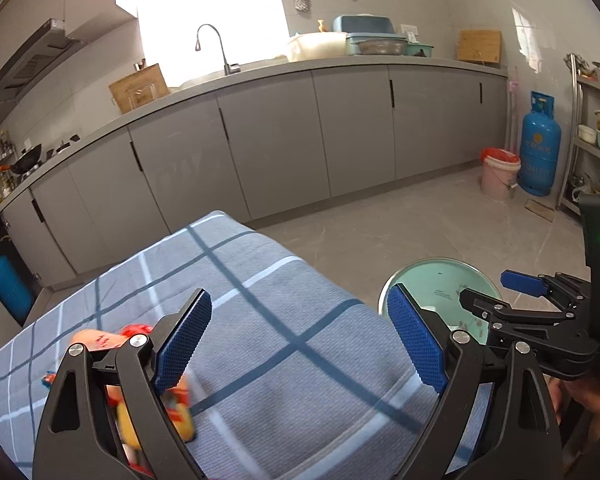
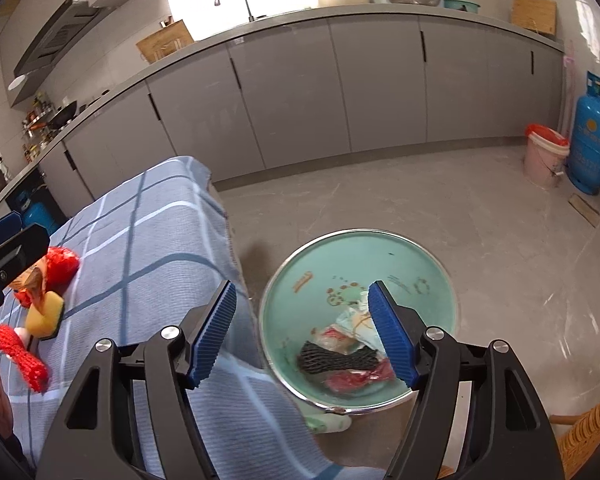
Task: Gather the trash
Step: 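Move both tools back over the remaining trash on the table, then grasp the orange snack bag with the right tool and lift it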
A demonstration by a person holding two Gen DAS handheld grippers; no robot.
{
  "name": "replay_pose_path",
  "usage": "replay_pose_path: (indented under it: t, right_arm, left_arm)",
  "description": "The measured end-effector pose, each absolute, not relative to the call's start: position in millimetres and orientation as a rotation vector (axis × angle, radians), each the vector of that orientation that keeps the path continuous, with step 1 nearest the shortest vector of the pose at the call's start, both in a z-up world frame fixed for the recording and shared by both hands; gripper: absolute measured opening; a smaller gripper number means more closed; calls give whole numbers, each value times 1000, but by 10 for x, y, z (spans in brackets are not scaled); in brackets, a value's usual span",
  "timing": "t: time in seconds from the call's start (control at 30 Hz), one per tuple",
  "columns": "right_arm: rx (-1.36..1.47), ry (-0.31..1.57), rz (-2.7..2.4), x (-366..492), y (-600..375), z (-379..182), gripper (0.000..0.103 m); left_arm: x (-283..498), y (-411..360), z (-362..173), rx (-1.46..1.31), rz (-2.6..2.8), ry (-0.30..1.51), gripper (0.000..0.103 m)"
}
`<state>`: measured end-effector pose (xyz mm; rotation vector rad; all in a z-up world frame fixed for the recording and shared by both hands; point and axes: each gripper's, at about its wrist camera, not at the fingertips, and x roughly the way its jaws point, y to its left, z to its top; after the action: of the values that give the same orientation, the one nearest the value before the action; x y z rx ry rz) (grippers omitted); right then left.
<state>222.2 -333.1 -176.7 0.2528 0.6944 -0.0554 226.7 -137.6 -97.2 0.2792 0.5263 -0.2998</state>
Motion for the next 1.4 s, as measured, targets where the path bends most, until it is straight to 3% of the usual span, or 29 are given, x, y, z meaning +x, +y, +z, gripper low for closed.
replay_pose_path:
  t: [0.47, 0.83, 1.4]
  right_arm:
    - [150, 682, 120, 2169, -2259, -1549, 75]
    - [52, 641, 279, 2296, -1431, -1326, 84]
    - [-187, 618, 421, 2735, -628, -1385, 89]
  left_arm:
    - [2019, -33, -884, 232, -47, 525, 92]
    - [2023, 1151, -1182, 155, 210, 629, 93]
    - [2087, 1475, -1369, 113, 256, 681, 93]
